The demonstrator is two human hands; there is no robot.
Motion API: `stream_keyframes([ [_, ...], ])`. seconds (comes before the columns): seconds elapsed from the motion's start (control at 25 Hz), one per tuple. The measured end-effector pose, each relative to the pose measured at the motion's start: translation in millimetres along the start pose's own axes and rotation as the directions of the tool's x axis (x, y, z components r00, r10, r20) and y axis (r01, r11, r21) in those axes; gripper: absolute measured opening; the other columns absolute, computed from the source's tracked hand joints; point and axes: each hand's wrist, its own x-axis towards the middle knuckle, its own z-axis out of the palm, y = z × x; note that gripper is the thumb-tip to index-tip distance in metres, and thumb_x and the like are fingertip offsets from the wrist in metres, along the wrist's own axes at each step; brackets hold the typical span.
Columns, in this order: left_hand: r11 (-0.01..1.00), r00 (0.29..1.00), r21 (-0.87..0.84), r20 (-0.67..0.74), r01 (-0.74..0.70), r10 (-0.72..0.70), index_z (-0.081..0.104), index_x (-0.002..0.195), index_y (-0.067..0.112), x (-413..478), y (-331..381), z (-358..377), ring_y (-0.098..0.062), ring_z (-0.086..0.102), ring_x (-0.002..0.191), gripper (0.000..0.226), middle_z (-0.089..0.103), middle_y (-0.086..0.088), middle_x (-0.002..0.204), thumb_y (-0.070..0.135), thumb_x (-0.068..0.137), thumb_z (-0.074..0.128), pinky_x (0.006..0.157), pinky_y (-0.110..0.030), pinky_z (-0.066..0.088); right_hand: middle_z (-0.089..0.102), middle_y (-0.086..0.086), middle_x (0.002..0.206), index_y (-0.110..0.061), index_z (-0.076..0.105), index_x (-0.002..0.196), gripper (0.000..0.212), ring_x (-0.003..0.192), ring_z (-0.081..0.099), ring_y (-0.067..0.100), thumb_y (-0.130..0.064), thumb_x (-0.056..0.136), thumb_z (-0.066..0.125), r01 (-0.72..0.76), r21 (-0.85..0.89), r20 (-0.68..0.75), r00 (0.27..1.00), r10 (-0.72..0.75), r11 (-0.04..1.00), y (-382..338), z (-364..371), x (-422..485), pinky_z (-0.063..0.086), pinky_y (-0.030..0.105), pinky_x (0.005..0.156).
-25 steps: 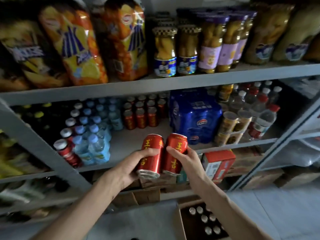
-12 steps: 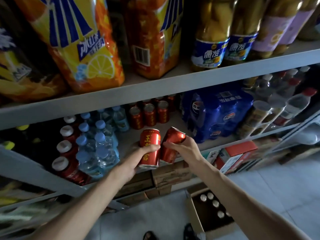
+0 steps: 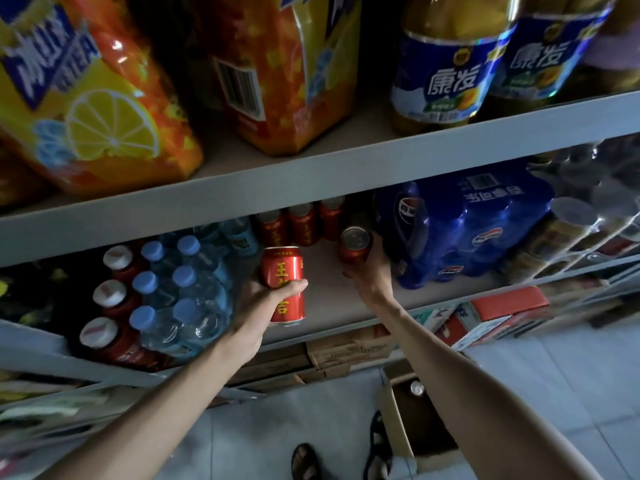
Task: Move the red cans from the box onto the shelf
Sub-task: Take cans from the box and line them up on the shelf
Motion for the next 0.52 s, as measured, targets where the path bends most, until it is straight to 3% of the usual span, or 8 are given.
stream_keyframes([
  [0.08,1.000,1.000,0.001,-0.002,0.021,-0.021,0.059,0.075,0.068,2,1,-1,0.010,0.066,0.068,0.041,0.068,0.032,0.076,0.043,0.054,0.084,0.055,-0.017,0.050,0.050,0.001,0.139,-0.027,0.030,0.144,0.076,0.122,0.053,0.021,-0.011,0.084,0.072,-0.004,0.007,-0.004,1.000,0.004,1.000,4,3,1,0.051,0.050,0.096],
  [0.16,1.000,1.000,-0.001,0.001,0.030,-0.030,0.061,0.076,0.066,4,1,-2,0.007,0.068,0.071,0.040,0.070,0.029,0.077,0.044,0.053,0.084,0.056,-0.016,0.050,0.052,0.008,0.138,-0.022,0.030,0.144,0.071,0.121,0.055,0.026,-0.013,0.086,0.070,-0.038,-0.042,-0.066,0.997,0.035,0.998,9,7,-4,0.048,0.043,0.099],
  [0.24,0.999,0.999,-0.001,0.001,0.032,-0.032,0.063,0.077,0.063,7,-1,-3,0.000,0.070,0.076,0.038,0.072,0.022,0.081,0.043,0.053,0.085,0.059,-0.021,0.050,0.057,0.013,0.130,-0.017,0.033,0.139,0.067,0.111,0.060,0.031,-0.024,0.085,0.073,-0.096,-0.249,-0.159,0.986,0.057,0.964,12,14,-13,0.050,0.037,0.088],
  [0.32,0.999,0.999,-0.009,-0.009,0.038,-0.039,0.065,0.079,0.058,8,-2,-4,-0.009,0.069,0.086,0.038,0.072,0.013,0.088,0.043,0.052,0.086,0.064,-0.028,0.050,0.057,0.014,0.124,-0.013,0.035,0.131,0.073,0.102,0.063,0.034,-0.040,0.078,0.077,-0.171,-0.504,-0.250,0.967,0.047,0.847,15,22,-19,0.051,0.042,0.078],
  [0.4,0.998,0.999,-0.022,-0.011,0.051,-0.052,0.065,0.086,0.050,8,-4,-5,-0.013,0.067,0.092,0.041,0.070,0.009,0.096,0.042,0.051,0.086,0.067,-0.031,0.049,0.056,0.013,0.123,-0.012,0.037,0.127,0.070,0.100,0.064,0.033,-0.045,0.079,0.075,-0.232,-0.572,-0.307,0.950,0.056,0.787,13,26,-17,0.052,0.043,0.075],
  [0.52,0.998,0.998,-0.026,0.002,0.055,-0.055,0.065,0.090,0.045,8,-3,-6,-0.018,0.066,0.095,0.044,0.069,0.003,0.102,0.042,0.052,0.085,0.071,-0.034,0.050,0.058,0.013,0.122,-0.009,0.039,0.130,0.058,0.099,0.066,0.035,-0.041,0.089,0.065,-0.203,-0.567,-0.325,0.946,0.010,0.798,15,28,-7,0.052,0.043,0.075],
])
